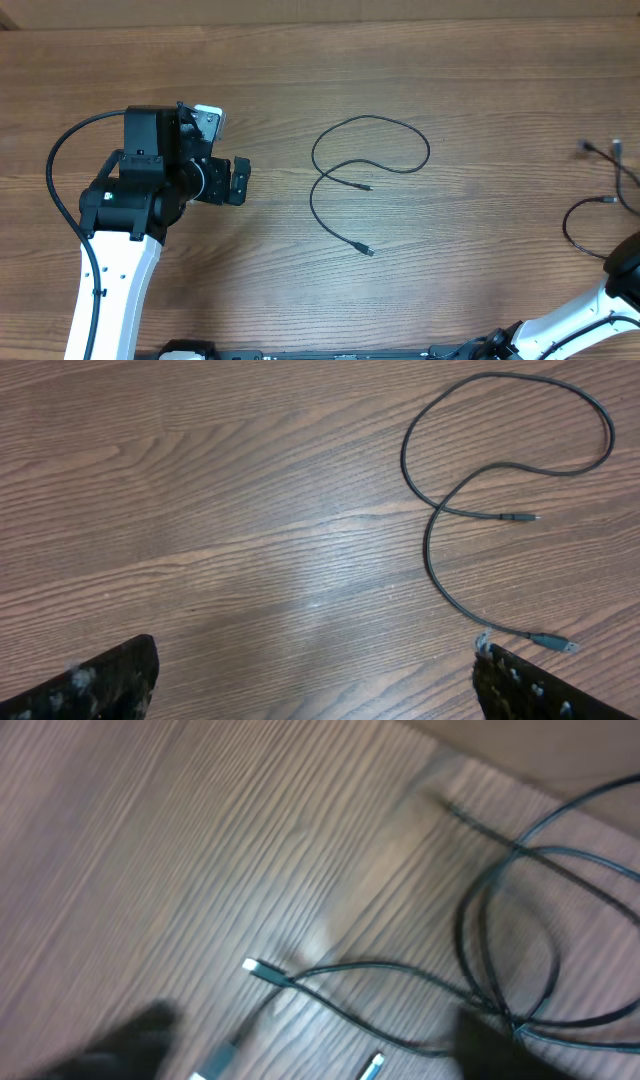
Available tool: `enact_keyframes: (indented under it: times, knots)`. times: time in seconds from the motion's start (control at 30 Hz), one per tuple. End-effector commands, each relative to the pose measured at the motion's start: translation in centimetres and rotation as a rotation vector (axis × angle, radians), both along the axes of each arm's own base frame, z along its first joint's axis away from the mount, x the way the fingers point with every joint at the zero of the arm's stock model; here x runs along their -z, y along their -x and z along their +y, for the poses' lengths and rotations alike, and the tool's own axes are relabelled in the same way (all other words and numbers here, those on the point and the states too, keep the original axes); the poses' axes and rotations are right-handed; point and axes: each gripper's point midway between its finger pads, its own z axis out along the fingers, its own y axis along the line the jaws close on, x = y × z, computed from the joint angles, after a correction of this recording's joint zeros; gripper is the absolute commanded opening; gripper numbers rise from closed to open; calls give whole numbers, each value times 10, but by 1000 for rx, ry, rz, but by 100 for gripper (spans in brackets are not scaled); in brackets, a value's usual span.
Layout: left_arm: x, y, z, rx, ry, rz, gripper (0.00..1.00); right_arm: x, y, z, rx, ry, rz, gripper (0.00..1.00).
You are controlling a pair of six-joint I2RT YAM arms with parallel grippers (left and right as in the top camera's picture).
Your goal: Untangle cables
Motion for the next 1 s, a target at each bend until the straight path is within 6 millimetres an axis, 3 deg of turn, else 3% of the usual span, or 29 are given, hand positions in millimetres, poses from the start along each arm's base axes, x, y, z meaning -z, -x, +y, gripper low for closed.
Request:
enact_keyframes:
  times: [0.0, 0.17, 0.4, 0.5, 0.9, 0.97]
  knots:
    - [-1, -1, -2, 22, 0, -7, 100, -7, -16, 17, -60, -80, -100, 100]
    - [-2, -1, -2, 22, 0, -7, 100, -11, -30, 51, -192, -222, -189, 100]
    - [-1, -1, -2, 22, 0, -7, 100, -31, -48, 119, -515, -421, -349, 100]
    - [-1, -1, -2, 22, 0, -7, 100, -27, -48, 146, -621, -435, -312, 100]
    - [-1, -1, -2, 22, 0, -7, 100, -16, -58, 299, -971, -569, -127, 100]
    - [-1, -1, -2, 22, 0, -7, 100, -11, -57, 312, -968, -565, -77, 100]
